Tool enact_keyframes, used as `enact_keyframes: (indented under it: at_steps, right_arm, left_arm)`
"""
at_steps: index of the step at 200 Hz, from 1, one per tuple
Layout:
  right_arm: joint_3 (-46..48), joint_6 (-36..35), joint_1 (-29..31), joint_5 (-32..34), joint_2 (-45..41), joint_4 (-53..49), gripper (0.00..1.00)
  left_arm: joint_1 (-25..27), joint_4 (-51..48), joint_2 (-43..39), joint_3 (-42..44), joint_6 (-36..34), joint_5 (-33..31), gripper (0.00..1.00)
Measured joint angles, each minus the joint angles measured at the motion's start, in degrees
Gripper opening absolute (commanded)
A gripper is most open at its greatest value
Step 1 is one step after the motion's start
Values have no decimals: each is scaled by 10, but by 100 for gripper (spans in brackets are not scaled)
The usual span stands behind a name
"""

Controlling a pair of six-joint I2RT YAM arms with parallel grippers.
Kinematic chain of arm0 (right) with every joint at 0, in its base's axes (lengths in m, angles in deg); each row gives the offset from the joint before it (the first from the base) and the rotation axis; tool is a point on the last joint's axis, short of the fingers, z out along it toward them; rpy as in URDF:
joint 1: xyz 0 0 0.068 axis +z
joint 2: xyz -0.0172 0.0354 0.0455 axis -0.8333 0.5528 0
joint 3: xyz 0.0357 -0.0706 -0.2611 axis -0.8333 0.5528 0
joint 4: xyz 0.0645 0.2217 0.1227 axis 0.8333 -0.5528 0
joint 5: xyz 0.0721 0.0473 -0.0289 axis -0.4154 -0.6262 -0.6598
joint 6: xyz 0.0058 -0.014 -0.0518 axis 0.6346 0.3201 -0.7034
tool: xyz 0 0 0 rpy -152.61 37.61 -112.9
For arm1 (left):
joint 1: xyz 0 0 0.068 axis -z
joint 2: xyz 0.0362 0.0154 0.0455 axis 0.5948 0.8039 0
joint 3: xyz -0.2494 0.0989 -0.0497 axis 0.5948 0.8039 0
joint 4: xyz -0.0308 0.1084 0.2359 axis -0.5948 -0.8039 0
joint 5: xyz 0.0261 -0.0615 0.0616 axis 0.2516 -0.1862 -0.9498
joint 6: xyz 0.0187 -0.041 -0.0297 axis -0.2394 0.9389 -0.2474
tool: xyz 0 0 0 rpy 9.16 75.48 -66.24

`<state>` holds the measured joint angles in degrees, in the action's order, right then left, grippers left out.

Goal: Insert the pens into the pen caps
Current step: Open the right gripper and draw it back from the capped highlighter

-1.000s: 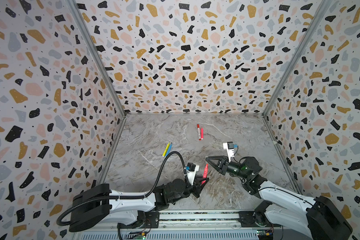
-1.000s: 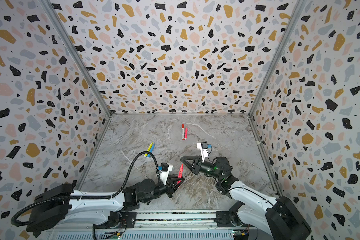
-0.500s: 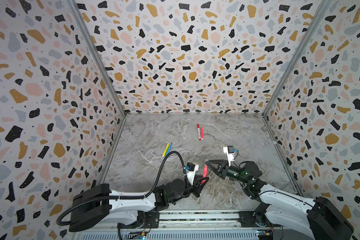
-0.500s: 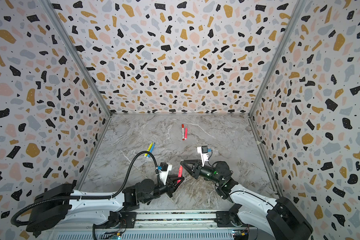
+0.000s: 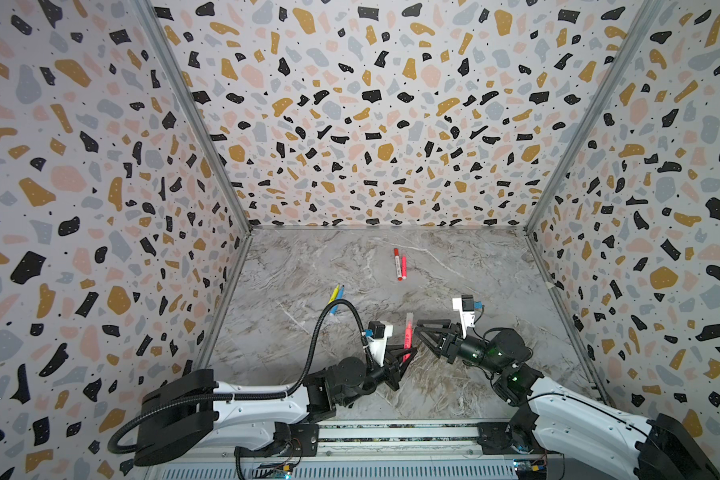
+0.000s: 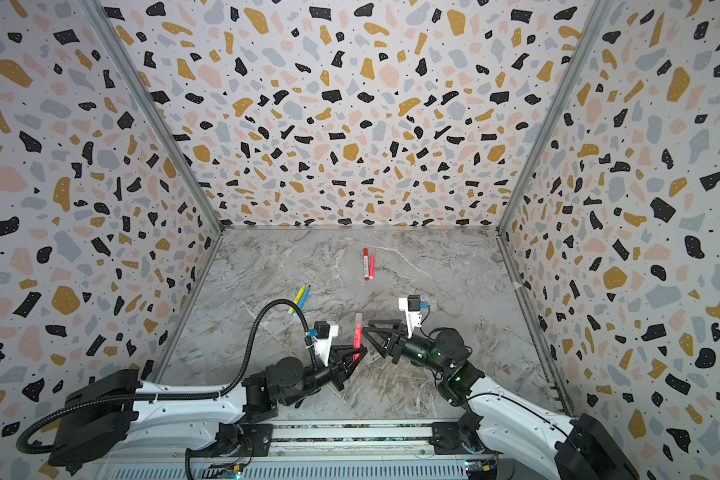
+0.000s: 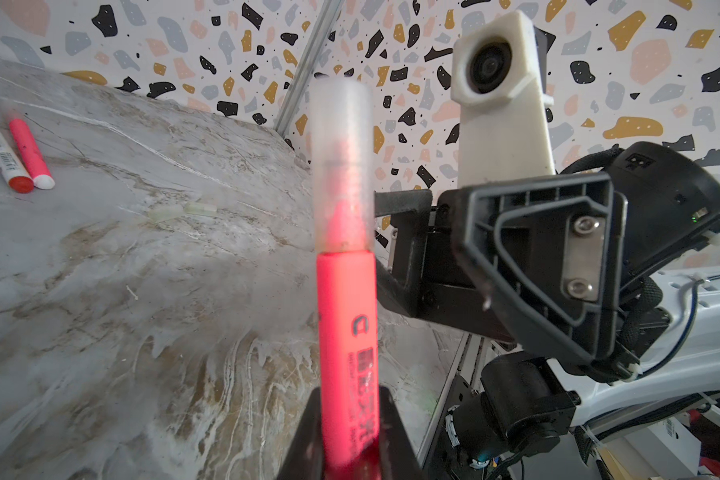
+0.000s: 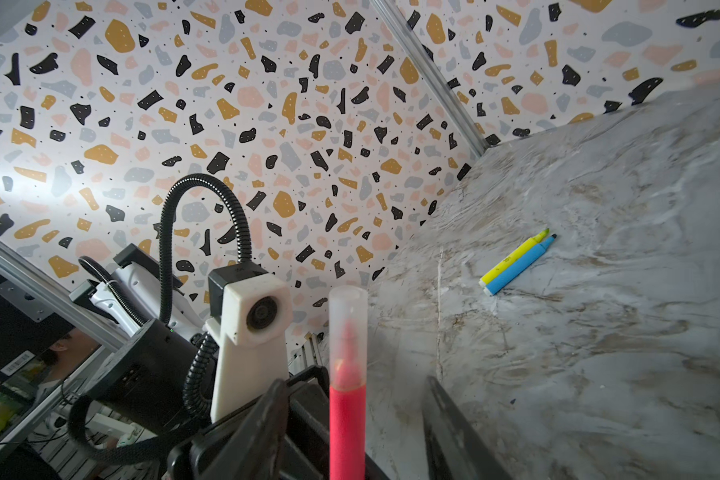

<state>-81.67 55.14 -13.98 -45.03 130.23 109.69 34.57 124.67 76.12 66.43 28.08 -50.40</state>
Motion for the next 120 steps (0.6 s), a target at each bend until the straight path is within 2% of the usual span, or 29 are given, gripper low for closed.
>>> enact_keyframes:
  at_steps: [59,120]
  right_arm:
    - [-151,-87,-6,33,5,-200,63]
    - [-195,-126,-7,45,17,-296,68]
  left_arm:
    - [0,-23,-33,26,-11,-17,0]
    - [0,-61,-60,26,-35,-30,0]
